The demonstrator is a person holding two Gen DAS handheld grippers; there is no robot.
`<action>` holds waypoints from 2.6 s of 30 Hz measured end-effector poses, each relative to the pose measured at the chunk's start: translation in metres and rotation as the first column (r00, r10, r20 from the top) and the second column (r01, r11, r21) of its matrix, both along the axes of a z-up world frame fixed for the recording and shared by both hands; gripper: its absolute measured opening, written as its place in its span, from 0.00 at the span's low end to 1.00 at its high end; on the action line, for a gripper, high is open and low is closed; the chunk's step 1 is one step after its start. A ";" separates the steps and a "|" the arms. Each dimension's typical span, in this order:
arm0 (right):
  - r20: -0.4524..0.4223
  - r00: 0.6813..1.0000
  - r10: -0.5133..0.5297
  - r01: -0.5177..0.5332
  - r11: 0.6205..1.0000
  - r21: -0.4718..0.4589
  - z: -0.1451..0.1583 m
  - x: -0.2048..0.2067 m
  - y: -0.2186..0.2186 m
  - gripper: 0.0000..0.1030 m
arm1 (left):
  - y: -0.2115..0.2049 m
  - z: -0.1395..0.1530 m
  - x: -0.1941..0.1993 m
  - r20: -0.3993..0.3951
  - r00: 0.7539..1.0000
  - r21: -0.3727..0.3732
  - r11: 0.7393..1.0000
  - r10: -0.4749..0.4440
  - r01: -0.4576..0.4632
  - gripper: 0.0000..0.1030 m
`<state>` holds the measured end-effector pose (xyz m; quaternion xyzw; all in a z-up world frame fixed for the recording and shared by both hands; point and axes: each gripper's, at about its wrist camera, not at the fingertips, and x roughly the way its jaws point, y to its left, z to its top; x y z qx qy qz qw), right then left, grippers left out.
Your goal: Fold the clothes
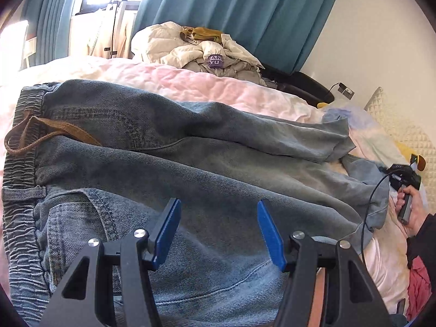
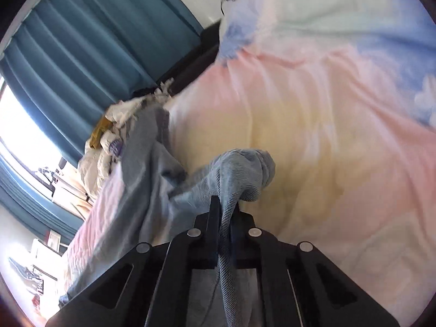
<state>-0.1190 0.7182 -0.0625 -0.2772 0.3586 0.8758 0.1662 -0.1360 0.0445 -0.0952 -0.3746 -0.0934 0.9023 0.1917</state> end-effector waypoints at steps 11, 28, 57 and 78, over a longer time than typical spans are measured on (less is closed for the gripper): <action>0.033 0.976 -0.216 0.212 0.973 0.095 0.028 0.044 0.072 0.04 | -0.008 0.012 0.013 -0.022 1.000 0.003 1.000 -0.005 0.005 0.58; 0.167 0.978 -0.128 0.119 0.991 0.058 -0.008 0.117 0.005 0.33 | -0.103 0.056 0.083 0.082 0.988 0.113 0.984 0.129 -0.138 0.58; 0.159 0.914 0.373 -0.363 0.927 -0.092 -0.015 0.080 -0.352 0.33 | -0.150 -0.065 0.099 0.628 0.763 0.453 0.727 0.151 -0.516 0.58; 0.165 0.902 0.400 -0.385 0.916 -0.114 -0.024 0.069 -0.359 0.33 | -0.141 -0.043 0.119 0.628 0.746 0.440 0.690 0.220 -0.575 0.28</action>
